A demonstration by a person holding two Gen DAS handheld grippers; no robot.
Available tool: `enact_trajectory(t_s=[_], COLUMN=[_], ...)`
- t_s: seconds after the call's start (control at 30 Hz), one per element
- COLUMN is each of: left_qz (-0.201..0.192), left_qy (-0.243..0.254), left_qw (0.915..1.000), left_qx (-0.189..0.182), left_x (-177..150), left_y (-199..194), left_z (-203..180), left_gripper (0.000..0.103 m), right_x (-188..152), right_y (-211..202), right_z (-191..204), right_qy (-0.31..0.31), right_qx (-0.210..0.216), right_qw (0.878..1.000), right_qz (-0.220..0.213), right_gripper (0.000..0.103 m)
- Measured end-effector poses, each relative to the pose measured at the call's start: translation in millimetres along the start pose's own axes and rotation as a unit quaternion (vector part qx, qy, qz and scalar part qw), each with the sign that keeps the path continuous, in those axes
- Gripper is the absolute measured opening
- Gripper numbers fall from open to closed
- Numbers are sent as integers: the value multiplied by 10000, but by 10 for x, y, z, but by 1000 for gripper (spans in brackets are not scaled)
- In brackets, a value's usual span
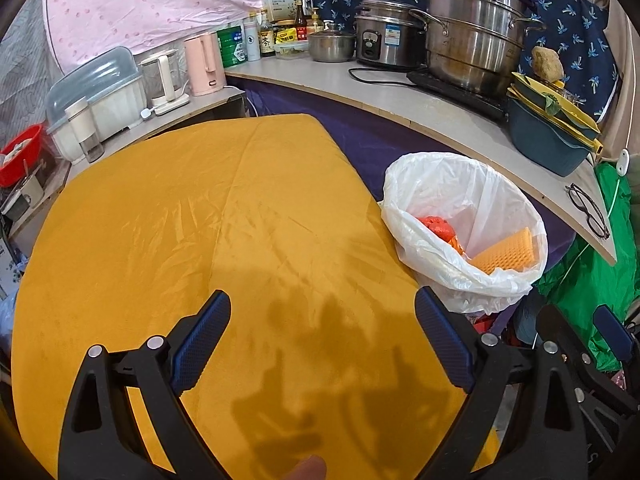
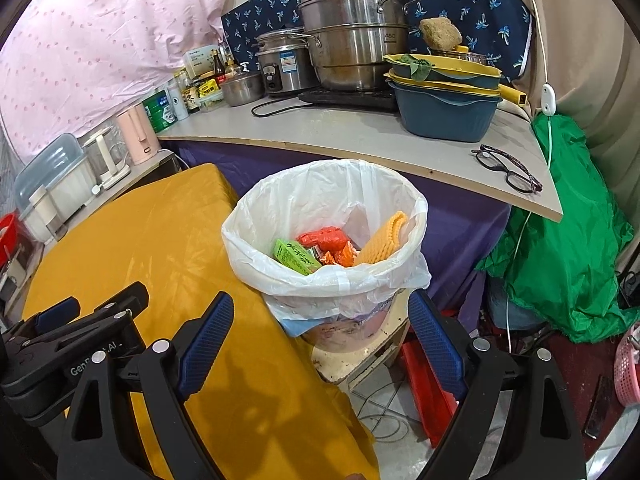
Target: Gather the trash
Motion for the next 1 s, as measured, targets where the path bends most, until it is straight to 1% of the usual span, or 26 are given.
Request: enact_trajectory(t_s=[0.27,0.63,0.8,1.0], left_qz=[46,167,170,98], left_qy=[-93,-28,-6,64], left_qw=[9999,9997,9997,9999], left_qx=[47,178,173,79], left_x=[-76,-215,-214,-121], left_y=[-26,5,-3,-64], left_z=[115,193,174,48], left_gripper=[89,89,89,89], right_x=[-52,-118,-113,-18], right_y=[-33,-21,-18,-46], right_z=[-16,-12,-24,-54], right_qy=[-61,-146,-118,-111], right_qx=[-31,-31,-52,-61], right_qw=[10000,9998,9999,9999], right_qz=[37,89,86,46], right_gripper=[85,85,85,85])
Point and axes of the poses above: each gripper's, at about its wrist camera, not at the fingertips, and y roughly the way its jaws point, z to its left, x to its top, the point moved 6 cm from there along y, roughly the way its jaws point, and after that the axes turned 2 degrees about x, right-handed, at the moved point
